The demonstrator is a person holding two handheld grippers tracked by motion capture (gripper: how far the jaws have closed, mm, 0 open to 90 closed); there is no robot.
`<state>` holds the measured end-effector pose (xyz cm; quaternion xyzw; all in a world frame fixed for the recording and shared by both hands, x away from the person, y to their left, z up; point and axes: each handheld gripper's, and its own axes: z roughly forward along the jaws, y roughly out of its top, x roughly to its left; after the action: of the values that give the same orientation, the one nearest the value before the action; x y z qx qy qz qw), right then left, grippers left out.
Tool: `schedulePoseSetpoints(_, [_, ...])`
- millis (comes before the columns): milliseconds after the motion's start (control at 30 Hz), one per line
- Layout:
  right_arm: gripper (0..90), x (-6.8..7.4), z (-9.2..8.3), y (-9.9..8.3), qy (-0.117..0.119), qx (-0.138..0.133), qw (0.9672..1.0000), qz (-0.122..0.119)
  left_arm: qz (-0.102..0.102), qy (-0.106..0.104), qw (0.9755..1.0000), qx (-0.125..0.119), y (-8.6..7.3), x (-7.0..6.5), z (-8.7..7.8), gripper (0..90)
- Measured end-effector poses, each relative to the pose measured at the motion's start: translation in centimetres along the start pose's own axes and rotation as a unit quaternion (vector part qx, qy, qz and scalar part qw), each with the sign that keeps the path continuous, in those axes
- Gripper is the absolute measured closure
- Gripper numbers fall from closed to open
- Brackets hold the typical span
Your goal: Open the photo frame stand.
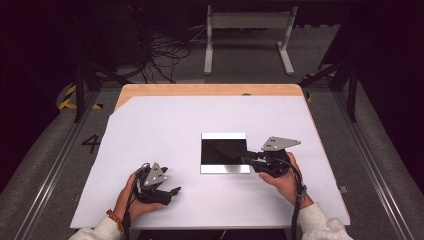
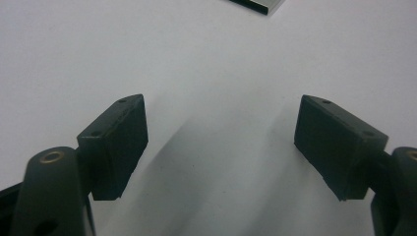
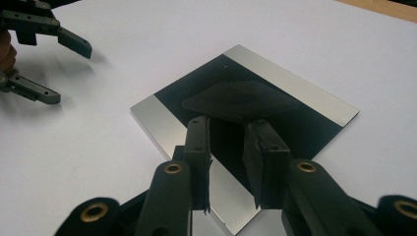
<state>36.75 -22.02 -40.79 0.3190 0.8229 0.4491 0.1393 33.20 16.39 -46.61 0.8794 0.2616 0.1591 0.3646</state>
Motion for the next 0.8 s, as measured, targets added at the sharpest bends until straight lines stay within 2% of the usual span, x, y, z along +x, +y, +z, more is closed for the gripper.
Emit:
schedulePoseSetpoints(200, [67.0,0.17,-0.14,0.02,0.006,0.005,1.0000,-0.004,0.001,0.000,1.0000,0.000,-0.01,0.01,-0.02,21.3])
schedulePoseSetpoints(533, [56.9,0.20,-0.20,0.21,0.005,0.015,0.9999,0.004,0.005,0.003,1.0000,0.003,0.04,-0.10,0.06,21.1])
schedulePoseSetpoints(600, [52.3,0.02,-0.22,0.23,0.012,0.014,0.9997,0.014,0.006,0.002,1.0000,0.004,0.05,-0.13,0.10,21.1])
schedulePoseSetpoints(733, [48.5,-0.44,-0.42,0.24,0.023,0.006,0.9990,0.037,0.005,-0.001,1.0000,0.005,0.08,-0.19,0.25,21.1])
schedulePoseSetpoints(800, [48.1,-0.51,-0.57,0.37,0.017,-0.002,0.9988,0.046,0.005,-0.002,1.0000,0.006,0.14,-0.25,0.33,21.0])
